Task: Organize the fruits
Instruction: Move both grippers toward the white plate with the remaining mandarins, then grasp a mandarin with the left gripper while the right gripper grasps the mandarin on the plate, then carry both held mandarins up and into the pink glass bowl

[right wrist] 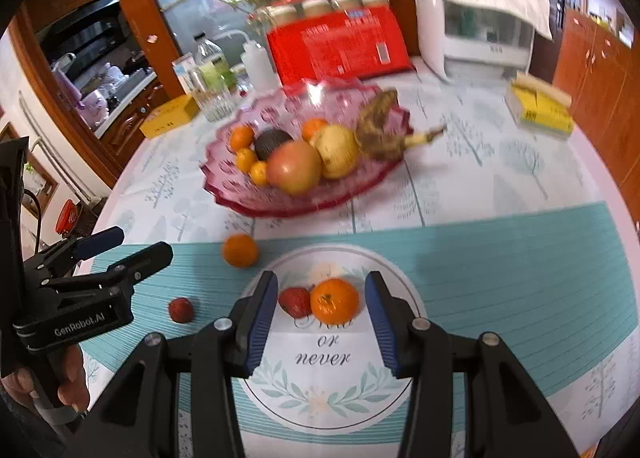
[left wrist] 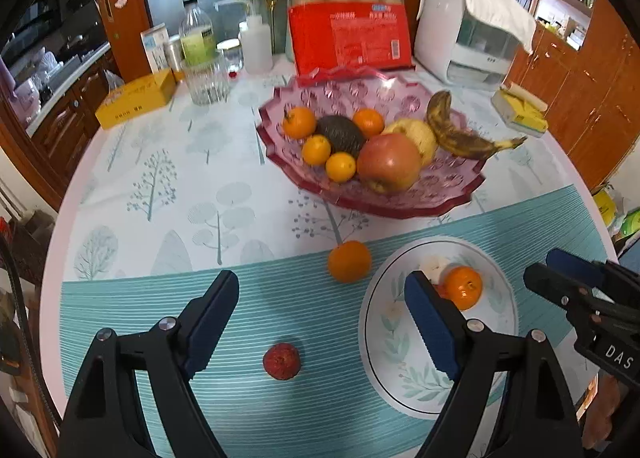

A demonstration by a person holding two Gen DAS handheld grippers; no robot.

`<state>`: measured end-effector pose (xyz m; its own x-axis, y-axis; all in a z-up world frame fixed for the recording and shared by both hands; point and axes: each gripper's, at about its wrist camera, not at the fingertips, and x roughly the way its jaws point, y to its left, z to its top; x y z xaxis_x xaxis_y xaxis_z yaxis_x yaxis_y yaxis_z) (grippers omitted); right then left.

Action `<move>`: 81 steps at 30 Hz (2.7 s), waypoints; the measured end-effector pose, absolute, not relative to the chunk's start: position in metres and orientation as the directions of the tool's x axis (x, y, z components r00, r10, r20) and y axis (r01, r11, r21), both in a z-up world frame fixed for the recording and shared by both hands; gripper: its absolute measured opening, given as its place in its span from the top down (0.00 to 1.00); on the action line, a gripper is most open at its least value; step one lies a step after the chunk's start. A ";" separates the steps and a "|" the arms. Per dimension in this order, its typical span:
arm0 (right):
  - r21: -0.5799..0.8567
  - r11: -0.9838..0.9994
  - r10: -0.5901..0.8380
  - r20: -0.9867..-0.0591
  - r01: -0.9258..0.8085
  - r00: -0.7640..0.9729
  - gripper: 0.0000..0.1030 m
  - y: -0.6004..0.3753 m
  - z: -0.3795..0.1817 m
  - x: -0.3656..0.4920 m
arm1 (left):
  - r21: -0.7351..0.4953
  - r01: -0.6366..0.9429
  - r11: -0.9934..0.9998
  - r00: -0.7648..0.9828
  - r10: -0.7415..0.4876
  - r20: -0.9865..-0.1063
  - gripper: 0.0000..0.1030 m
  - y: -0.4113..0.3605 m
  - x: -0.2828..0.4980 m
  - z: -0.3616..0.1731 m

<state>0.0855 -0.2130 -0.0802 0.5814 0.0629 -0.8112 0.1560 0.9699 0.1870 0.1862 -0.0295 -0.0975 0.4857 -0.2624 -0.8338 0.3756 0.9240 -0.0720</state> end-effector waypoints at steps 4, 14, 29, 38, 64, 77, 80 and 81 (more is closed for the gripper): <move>0.199 0.963 0.067 -0.831 0.182 0.553 0.55 -0.219 -0.100 0.090 | -0.077 0.374 0.924 0.464 -0.259 -0.847 0.18 -0.035 0.197 -0.117; 0.256 0.940 0.118 -0.863 0.224 0.491 0.55 -0.230 -0.139 0.106 | -0.098 0.366 0.926 0.420 -0.258 -0.870 0.18 -0.049 0.220 -0.155; 0.301 0.925 0.170 -0.875 0.233 0.453 0.56 -0.231 -0.165 0.126 | -0.152 0.327 0.933 0.365 -0.273 -0.890 0.27 -0.058 0.239 -0.193; 0.331 0.916 0.202 -0.869 0.226 0.451 0.56 -0.233 -0.170 0.127 | -0.166 0.323 0.932 0.355 -0.282 -0.892 0.35 -0.062 0.240 -0.201; 0.326 0.915 0.196 -0.874 0.239 0.444 0.57 -0.228 -0.164 0.113 | -0.203 0.360 0.911 0.361 -0.337 -0.870 0.64 -0.052 0.208 -0.174; 0.341 0.925 0.216 -0.834 0.166 0.507 0.57 -0.216 -0.125 0.086 | -0.176 0.368 0.913 0.406 -0.329 -0.853 0.64 -0.038 0.152 -0.131; 0.338 0.932 0.221 -0.813 0.128 0.538 0.57 -0.211 -0.105 0.079 | -0.170 0.372 0.912 0.437 -0.334 -0.835 0.64 -0.035 0.141 -0.112; 0.338 0.933 0.223 -0.807 0.119 0.547 0.57 -0.210 -0.101 0.077 | -0.172 0.372 0.912 0.445 -0.338 -0.830 0.64 -0.034 0.138 -0.106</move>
<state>0.0773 -0.2101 -0.1006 0.5466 0.2228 -0.8072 0.1192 0.9335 0.3383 0.1379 -0.0341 -0.1058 0.4449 -0.3376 -0.8295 0.3720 0.9122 -0.1717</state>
